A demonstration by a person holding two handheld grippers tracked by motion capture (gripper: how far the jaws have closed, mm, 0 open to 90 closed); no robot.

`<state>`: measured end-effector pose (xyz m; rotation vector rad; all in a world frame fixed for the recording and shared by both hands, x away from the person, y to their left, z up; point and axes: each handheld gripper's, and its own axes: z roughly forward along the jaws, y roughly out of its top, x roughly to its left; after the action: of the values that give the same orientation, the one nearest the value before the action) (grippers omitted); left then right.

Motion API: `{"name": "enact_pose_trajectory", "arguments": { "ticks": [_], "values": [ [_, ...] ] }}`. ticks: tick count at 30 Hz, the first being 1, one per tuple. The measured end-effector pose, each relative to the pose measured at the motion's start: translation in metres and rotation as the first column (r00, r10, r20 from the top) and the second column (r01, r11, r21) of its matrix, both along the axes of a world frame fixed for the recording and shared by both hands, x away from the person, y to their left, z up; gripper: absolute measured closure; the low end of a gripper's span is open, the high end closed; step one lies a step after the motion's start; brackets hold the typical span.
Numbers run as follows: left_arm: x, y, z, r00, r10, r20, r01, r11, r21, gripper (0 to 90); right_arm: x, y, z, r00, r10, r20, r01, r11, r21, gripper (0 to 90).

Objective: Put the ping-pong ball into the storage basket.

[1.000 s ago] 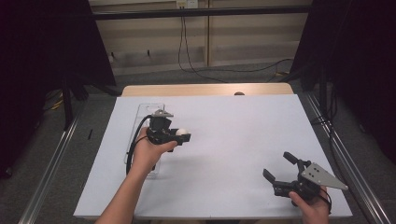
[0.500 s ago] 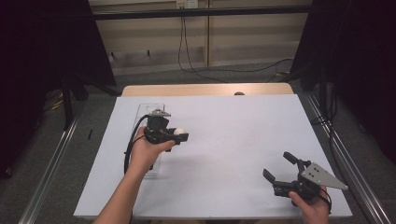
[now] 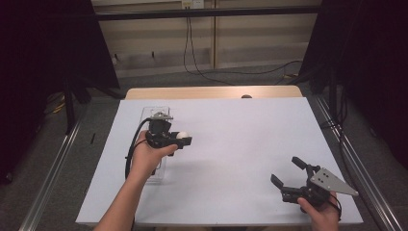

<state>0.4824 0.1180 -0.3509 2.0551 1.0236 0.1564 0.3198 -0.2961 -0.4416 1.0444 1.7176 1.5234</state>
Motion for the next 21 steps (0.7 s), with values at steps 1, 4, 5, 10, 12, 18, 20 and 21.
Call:
{"name": "enact_pose_trajectory", "arguments": {
  "ticks": [1, 4, 5, 10, 12, 18, 20, 21],
  "values": [
    [0.0005, 0.0015, -0.0002, 1.0, -0.009, 0.003, 0.009, 1.0, 0.004, 51.3, 0.0, 0.0, 0.0, 1.0, 0.002, 0.0, -0.002, 1.0, 0.001, 3.3],
    [0.0002, 0.0017, -0.0006, 1.0, 0.01, 0.002, -0.01, 0.9998, -0.015, 51.3, 0.0002, -0.0001, -0.0001, 1.0, 0.002, 0.002, -0.002, 1.0, -0.001, 3.3],
    [0.0003, 0.0024, -0.0006, 0.9999, 0.009, 0.006, -0.009, 0.9999, -0.01, 51.3, 0.0002, -0.0001, -0.0001, 1.0, 0.001, 0.001, -0.001, 1.0, -0.003, 3.3],
    [0.0008, 0.0053, 0.0005, 1.0, -0.002, 0.005, 0.002, 1.0, 0.002, 51.3, 0.0002, -0.0001, -0.0001, 1.0, 0.001, 0.001, -0.001, 1.0, -0.002, 3.3],
    [0.0, 0.0039, 0.0, 0.9998, 0.017, 0.005, -0.017, 0.9998, -0.012, 51.3, -0.0001, 0.0001, 0.0001, 1.0, 0.0, -0.001, 0.0, 1.0, 0.0, 3.3],
    [0.001, 0.008, 0.0011, 1.0, 0.006, 0.001, -0.006, 0.9999, 0.01, 51.3, -0.0001, 0.0, 0.0001, 1.0, -0.001, -0.002, 0.001, 1.0, 0.0, 3.3],
    [0.001, 0.0087, 0.001, 1.0, 0.008, 0.003, -0.008, 0.9999, 0.012, 51.3, 0.0002, 0.0, 0.0, 1.0, 0.001, 0.001, -0.001, 1.0, -0.002, 3.3],
    [0.0007, 0.0083, 0.0008, 0.9998, 0.019, -0.001, -0.019, 0.9998, -0.001, 51.3, 0.0002, 0.0, 0.0, 1.0, 0.001, 0.001, -0.001, 1.0, -0.002, 3.3]
  ]
}}
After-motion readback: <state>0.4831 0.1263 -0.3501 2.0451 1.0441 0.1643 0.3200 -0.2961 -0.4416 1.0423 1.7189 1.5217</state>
